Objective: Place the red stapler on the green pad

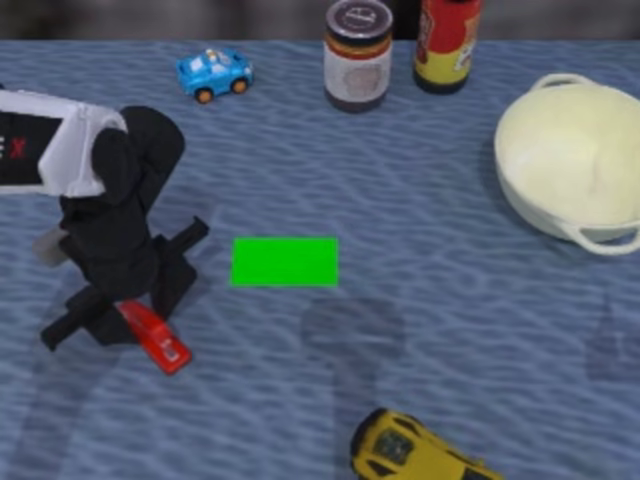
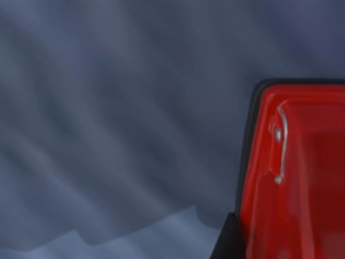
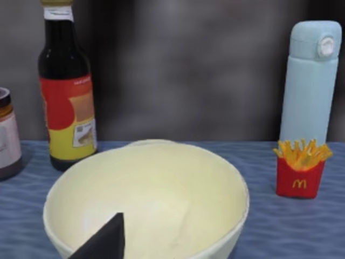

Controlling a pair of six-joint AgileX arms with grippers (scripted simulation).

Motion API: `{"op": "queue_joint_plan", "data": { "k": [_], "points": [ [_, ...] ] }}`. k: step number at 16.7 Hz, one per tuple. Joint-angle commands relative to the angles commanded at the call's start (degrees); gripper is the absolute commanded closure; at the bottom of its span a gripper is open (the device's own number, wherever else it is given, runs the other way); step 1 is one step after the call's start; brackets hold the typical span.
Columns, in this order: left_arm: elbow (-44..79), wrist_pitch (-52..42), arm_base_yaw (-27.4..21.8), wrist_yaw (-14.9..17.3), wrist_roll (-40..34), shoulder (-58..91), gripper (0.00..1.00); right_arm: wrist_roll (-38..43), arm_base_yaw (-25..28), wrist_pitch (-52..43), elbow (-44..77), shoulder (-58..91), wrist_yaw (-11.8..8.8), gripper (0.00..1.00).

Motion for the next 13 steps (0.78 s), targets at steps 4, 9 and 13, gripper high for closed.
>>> {"op": "queue_joint_plan", "data": {
  "k": [4,9,13],
  "points": [
    [3.34,-4.34,0.35,0.00,-0.54,-1.33,1.00,0.00,0.00,0.00,0.00,0.00,0.00,0.00],
    [11.40,-18.53,0.79,-0.03,-0.61,-5.89,1.00,0.00,0.00,0.00,0.00,0.00,0.00,0.00],
    [13.93,-21.85,0.93,-0.04,-0.34,-7.91,1.00,0.00,0.00,0.00,0.00,0.00,0.00,0.00]
  ]
}}
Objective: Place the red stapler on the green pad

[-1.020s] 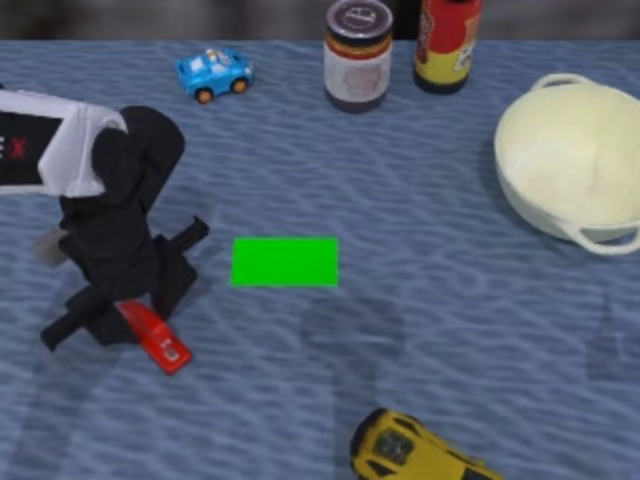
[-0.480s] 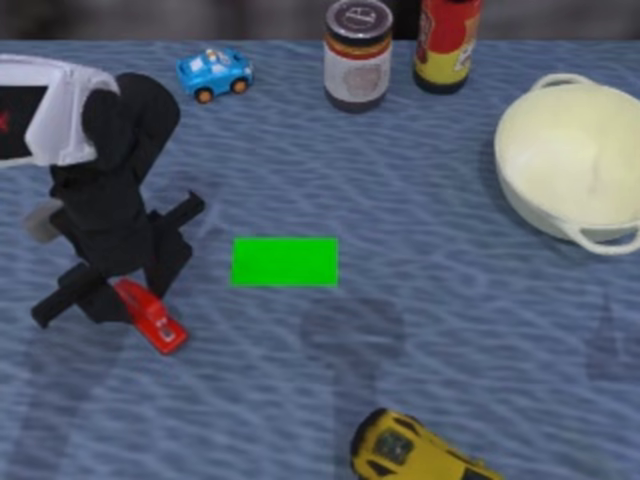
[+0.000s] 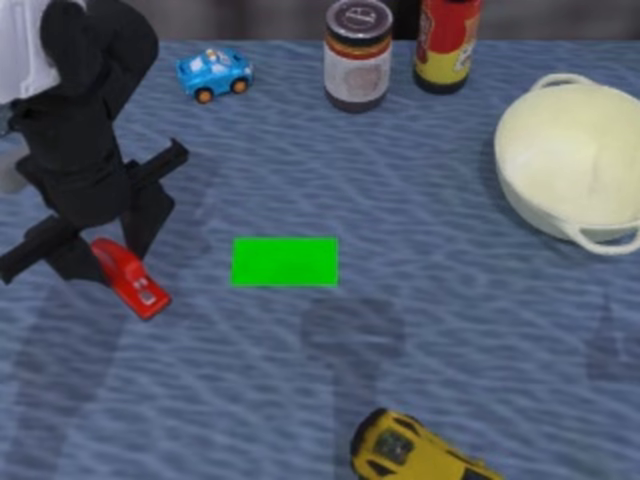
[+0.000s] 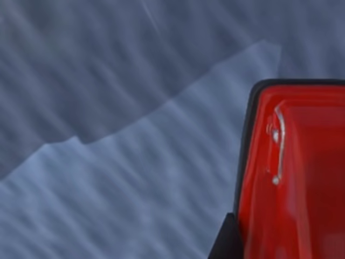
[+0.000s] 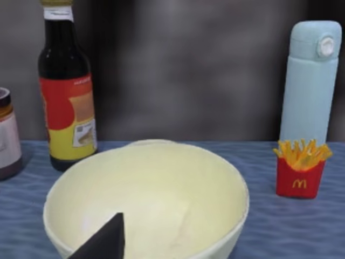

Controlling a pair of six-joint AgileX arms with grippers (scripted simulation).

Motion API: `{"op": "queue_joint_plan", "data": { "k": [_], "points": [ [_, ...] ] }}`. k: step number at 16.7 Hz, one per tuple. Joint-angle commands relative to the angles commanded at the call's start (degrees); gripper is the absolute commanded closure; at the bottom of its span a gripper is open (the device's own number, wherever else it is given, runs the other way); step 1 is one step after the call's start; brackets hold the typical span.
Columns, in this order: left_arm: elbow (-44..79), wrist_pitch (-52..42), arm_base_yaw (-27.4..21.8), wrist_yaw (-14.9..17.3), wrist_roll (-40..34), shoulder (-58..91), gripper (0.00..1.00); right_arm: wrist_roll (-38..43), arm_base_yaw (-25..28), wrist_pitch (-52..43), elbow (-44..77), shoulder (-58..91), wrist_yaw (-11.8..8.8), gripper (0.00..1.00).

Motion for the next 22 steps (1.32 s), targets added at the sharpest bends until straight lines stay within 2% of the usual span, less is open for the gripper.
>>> {"op": "queue_joint_plan", "data": {
  "k": [4,7,17,19,22],
  "points": [
    [0.61,-0.18,-0.51,0.01,-0.70,0.81,1.00,0.00,0.00,0.00,0.00,0.00,0.00,0.00],
    [6.17,-2.32,-1.73,0.08,-6.43,4.78,1.00,0.00,0.00,0.00,0.00,0.00,0.00,0.00],
    [39.12,-14.01,-9.25,0.52,-47.82,26.27,1.00,0.00,0.00,0.00,0.00,0.00,0.00,0.00],
    [43.88,-15.25,-10.36,0.56,-52.81,28.81,1.00,0.00,0.00,0.00,0.00,0.00,0.00,0.00],
    [46.79,-15.97,-11.07,0.58,-55.78,30.37,1.00,0.00,0.00,0.00,0.00,0.00,0.00,0.00]
  ]
}}
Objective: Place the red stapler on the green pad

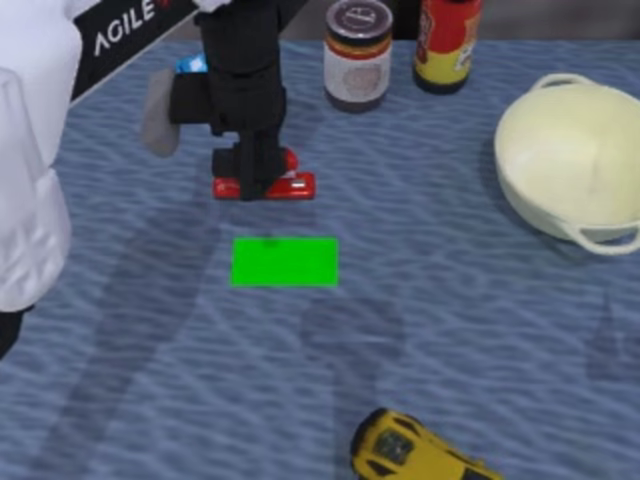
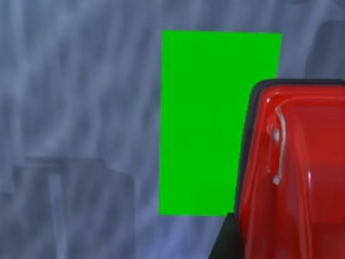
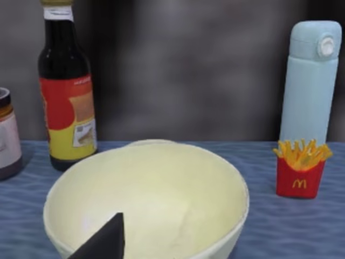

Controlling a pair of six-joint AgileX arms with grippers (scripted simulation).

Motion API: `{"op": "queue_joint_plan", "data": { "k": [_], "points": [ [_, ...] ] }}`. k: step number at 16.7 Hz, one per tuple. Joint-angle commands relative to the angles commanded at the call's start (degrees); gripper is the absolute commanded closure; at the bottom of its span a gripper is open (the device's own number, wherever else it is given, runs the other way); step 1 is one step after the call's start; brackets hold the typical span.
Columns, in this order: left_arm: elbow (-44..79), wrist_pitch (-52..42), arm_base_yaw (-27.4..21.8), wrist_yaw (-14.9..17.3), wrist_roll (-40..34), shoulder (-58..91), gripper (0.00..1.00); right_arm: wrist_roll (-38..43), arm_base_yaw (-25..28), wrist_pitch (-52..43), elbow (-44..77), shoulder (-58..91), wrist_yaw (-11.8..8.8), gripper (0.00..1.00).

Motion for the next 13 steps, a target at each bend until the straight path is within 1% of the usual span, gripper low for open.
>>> {"op": "queue_joint_plan", "data": {
  "k": [6,9,13],
  "points": [
    [-1.00,1.07,0.34,-0.03,0.10,-0.15,1.00,0.00,0.00,0.00,0.00,0.00,0.00,0.00],
    [-5.73,6.42,0.37,-0.01,-0.14,0.52,1.00,0.00,0.00,0.00,0.00,0.00,0.00,0.00],
    [-14.30,16.53,-0.08,0.05,-0.26,2.14,1.00,0.00,0.00,0.00,0.00,0.00,0.00,0.00]
  ]
}}
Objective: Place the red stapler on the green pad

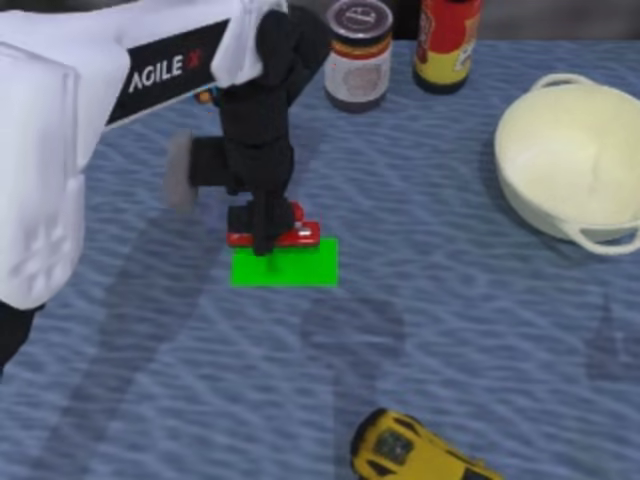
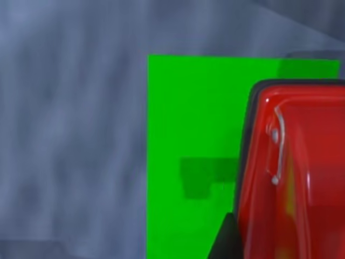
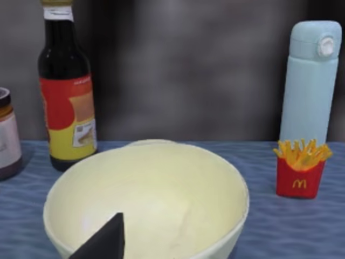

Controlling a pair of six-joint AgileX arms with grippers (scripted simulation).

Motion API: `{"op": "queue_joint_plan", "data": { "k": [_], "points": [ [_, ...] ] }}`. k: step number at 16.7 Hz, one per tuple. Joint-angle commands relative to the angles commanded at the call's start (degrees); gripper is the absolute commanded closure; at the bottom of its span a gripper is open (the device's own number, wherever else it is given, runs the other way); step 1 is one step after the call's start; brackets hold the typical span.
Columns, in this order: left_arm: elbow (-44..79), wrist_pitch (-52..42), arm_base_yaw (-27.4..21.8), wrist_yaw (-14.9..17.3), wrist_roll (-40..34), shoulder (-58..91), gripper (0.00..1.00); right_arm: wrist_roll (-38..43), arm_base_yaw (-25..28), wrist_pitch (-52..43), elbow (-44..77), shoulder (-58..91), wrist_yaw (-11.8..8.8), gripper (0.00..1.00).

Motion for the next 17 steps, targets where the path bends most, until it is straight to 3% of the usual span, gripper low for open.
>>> {"op": "queue_joint_plan", "data": {
  "k": [7,17],
  "points": [
    [-3.74,4.24,-0.31,-0.02,-0.11,0.60,1.00,0.00,0.00,0.00,0.00,0.00,0.00,0.00],
    [-3.74,4.24,-0.31,-0.02,-0.11,0.60,0.25,0.00,0.00,0.00,0.00,0.00,0.00,0.00]
  ]
}}
